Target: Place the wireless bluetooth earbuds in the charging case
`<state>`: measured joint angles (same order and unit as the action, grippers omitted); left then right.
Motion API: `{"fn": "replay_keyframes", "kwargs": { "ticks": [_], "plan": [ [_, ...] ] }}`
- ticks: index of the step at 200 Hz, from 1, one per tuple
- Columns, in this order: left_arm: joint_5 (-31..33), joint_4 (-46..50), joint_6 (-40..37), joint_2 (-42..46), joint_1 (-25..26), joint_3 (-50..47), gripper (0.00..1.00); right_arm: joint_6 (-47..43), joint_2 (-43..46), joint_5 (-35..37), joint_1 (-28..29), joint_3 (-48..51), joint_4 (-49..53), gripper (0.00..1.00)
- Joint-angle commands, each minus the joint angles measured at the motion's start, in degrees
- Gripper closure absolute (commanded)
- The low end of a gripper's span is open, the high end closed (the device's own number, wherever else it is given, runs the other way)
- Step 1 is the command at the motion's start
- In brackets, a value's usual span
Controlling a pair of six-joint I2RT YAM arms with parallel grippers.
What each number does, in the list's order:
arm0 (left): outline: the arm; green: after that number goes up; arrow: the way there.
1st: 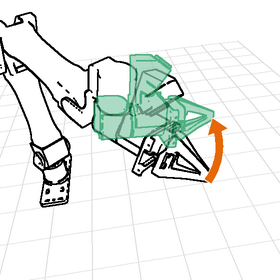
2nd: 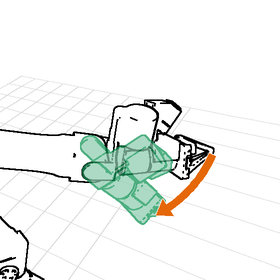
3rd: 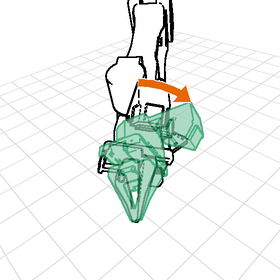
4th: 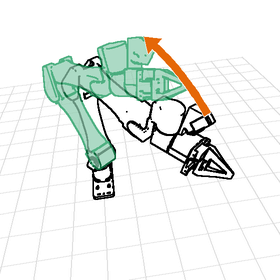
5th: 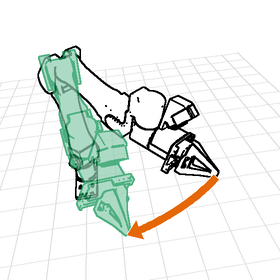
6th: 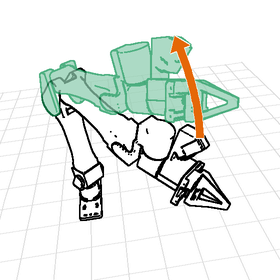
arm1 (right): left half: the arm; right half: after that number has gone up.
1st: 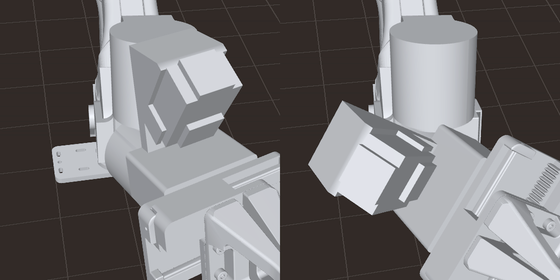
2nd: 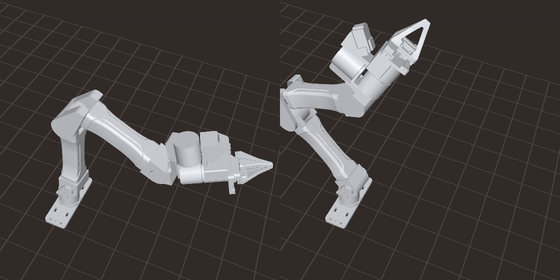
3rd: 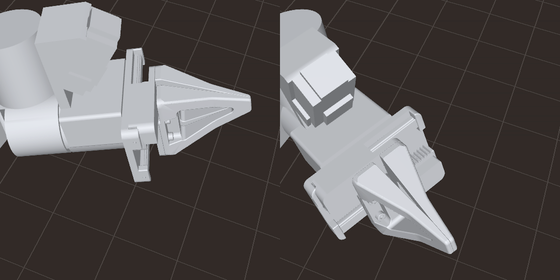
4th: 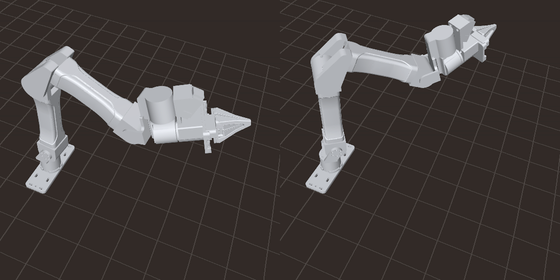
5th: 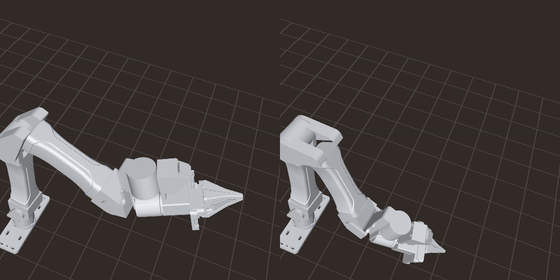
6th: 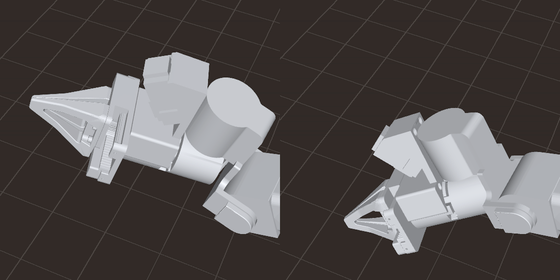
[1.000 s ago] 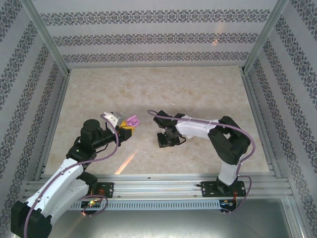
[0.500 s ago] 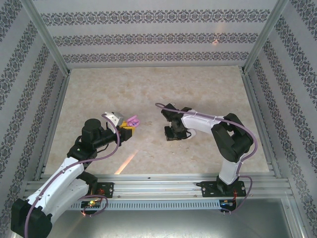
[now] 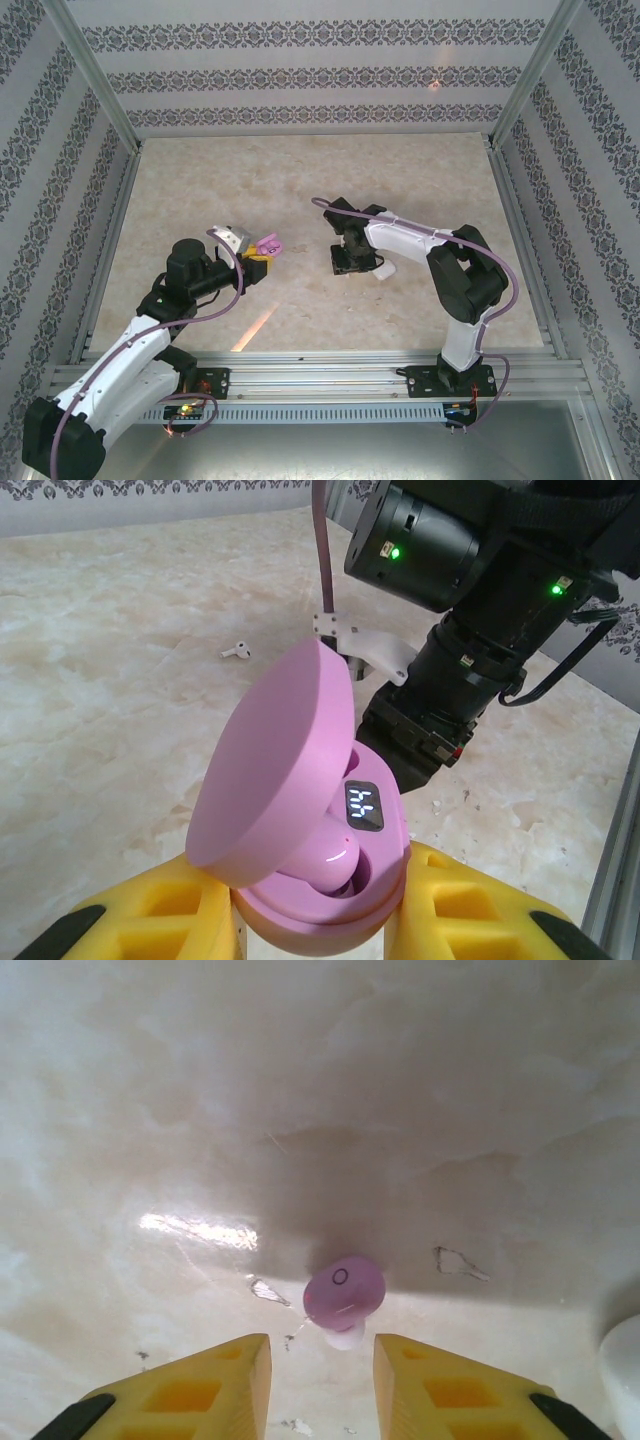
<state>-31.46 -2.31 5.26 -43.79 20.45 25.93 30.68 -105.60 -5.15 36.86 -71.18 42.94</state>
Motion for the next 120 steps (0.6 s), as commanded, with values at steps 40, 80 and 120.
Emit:
{"fn": "replay_keyframes", "kwargs": {
  "ticks": [40,80,120],
  "plan": [
    [-1.1,-4.2,0.6,-0.4,-0.7,0.2,0.95,5.6,-1.6,0.8,-0.5,-3.3,2.9,0.65],
    [-1.3,-3.3,-0.3,-0.4,-0.7,0.4,0.95,6.1,-3.9,1.5,-0.4,-3.9,3.2,0.65],
    [-1.7,-3.4,-0.4,-0.6,-0.7,0.2,0.95,5.7,-6.0,2.0,-0.4,-4.7,3.2,0.70]
  ]
}}
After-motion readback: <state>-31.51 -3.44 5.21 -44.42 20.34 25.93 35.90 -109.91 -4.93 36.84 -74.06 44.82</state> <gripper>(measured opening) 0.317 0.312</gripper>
